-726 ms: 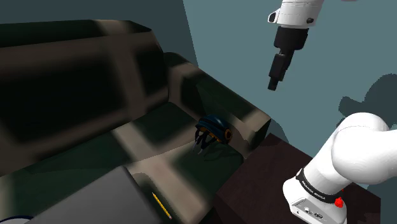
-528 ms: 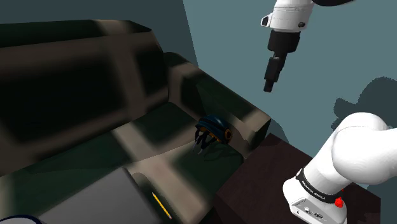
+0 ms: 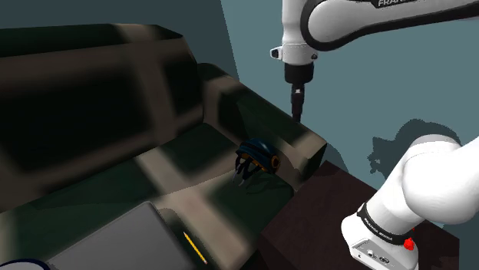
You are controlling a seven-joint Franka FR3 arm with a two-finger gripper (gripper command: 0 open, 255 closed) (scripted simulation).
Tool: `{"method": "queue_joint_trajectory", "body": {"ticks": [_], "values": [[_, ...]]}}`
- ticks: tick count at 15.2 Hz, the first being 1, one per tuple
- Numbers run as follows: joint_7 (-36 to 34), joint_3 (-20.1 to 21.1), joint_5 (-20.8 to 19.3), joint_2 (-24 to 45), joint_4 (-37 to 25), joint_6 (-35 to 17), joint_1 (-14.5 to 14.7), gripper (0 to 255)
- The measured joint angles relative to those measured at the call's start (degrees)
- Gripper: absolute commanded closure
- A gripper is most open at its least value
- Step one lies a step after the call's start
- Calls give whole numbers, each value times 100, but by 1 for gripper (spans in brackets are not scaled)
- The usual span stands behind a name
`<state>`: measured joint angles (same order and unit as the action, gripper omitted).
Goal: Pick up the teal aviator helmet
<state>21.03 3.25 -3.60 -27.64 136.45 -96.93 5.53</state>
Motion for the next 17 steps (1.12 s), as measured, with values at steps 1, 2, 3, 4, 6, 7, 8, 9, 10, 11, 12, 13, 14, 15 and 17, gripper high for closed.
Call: {"method": "queue_joint_trajectory", "body": {"ticks": [1, 2, 3, 4, 6, 7, 8, 9, 10, 11, 12, 13, 14, 15, 17], "values": [[177, -2, -109, 229, -48, -131, 23, 0], [323, 23, -203, 450, -115, -234, 62, 0], [440, 63, -297, 732, -173, -403, 103, 0], [554, 105, -388, 974, -236, -529, 146, 0], [801, 170, -598, 1418, -371, -741, 210, 0], [928, 198, -712, 1628, -428, -844, 235, 0], [1010, 248, -817, 1839, -460, -971, 279, 0], [1111, 287, -936, 2078, -559, -1064, 310, 0], [1188, 338, -1049, 2277, -626, -1137, 355, 0], [1295, 364, -1185, 2509, -718, -1233, 376, 0], [1371, 407, -1314, 2742, -818, -1312, 416, 0], [1437, 449, -1442, 2917, -834, -1413, 458, 0], [1506, 480, -1588, 3153, -910, -1522, 493, 0], [1604, 501, -1732, 3331, -979, -1581, 520, 0], [1719, 562, -2033, 3770, -1160, -1721, 614, 0]]}}
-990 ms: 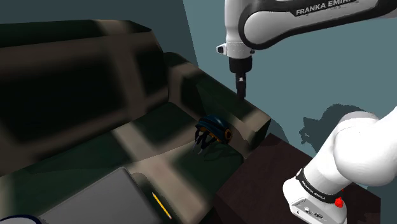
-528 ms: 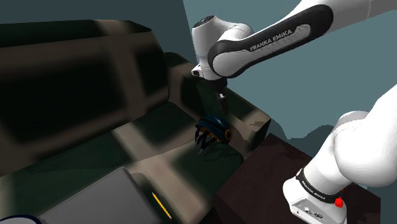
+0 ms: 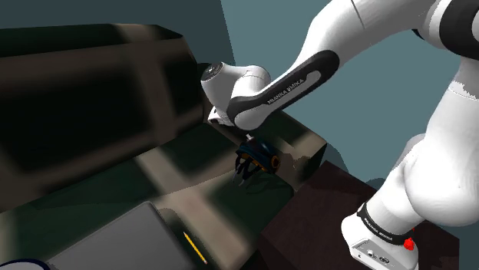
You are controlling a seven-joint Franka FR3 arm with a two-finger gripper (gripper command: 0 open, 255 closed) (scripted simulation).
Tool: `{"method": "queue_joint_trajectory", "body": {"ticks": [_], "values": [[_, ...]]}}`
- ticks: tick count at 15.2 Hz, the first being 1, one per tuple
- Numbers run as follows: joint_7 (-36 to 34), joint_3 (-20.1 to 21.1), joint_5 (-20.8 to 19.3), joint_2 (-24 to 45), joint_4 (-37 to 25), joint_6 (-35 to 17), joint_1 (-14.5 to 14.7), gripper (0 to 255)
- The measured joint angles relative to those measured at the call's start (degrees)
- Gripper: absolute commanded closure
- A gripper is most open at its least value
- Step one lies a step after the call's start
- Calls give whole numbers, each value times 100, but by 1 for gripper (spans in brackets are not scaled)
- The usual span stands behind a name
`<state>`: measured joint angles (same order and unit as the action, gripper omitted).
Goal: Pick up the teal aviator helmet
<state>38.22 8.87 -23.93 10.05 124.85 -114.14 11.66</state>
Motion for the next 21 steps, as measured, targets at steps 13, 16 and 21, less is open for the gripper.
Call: {"method": "queue_joint_trajectory", "body": {"ticks": [13, 16, 21], "values": [[33, 1, -1069, 1533, -418, -724, 315, 0], [14, -1, -1081, 1578, -446, -742, 325, 255], [12, 7, -1081, 1573, -463, -746, 332, 255]]}}
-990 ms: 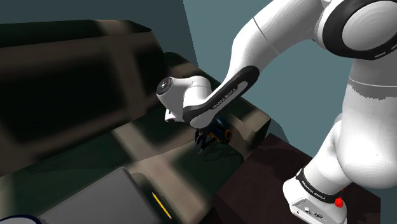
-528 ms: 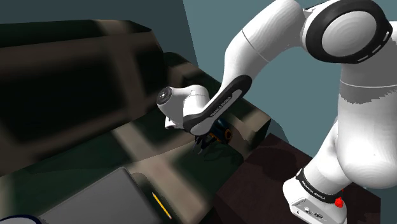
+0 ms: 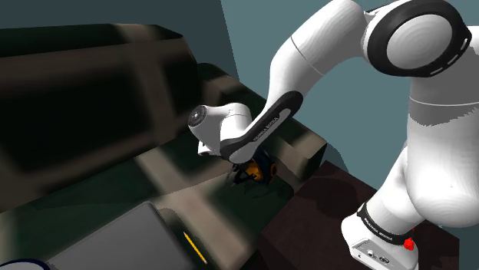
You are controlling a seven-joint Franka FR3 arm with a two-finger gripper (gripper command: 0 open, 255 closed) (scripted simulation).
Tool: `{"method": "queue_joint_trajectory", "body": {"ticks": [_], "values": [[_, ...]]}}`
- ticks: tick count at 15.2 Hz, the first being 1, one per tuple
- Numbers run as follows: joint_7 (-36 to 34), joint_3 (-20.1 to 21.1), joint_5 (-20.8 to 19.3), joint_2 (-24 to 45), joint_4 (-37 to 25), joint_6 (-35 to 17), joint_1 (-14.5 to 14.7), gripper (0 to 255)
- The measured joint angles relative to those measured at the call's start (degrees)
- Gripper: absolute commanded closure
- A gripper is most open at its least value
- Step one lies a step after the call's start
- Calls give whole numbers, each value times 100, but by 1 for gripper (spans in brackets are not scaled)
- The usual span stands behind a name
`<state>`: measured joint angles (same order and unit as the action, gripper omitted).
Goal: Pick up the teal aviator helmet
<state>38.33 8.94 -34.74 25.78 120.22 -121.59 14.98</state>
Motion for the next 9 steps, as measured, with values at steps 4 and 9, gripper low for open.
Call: {"method": "queue_joint_trajectory", "body": {"ticks": [4, 9], "values": [[13, 0, 8, -25, 15, 16, -8, 255], [177, 41, 131, -307, 65, 230, -44, 255]]}}
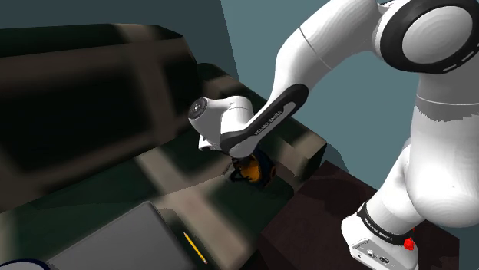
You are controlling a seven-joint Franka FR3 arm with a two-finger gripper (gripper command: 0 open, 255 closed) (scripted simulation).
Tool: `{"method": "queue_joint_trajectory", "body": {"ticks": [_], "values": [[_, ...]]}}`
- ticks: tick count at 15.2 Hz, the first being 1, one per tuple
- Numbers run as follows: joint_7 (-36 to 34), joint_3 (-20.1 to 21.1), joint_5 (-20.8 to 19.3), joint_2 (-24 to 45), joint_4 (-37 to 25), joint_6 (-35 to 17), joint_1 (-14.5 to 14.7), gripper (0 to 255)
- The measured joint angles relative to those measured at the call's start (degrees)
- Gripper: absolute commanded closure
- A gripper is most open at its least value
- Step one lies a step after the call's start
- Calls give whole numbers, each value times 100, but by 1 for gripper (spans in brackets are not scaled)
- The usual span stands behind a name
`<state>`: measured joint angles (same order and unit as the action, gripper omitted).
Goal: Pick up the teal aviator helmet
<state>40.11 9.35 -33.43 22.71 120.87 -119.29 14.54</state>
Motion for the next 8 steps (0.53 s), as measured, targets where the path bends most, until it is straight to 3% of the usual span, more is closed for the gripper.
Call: {"method": "queue_joint_trajectory", "body": {"ticks": [8], "values": [[273, 86, 223, -467, -18, 415, -17, 255]]}}
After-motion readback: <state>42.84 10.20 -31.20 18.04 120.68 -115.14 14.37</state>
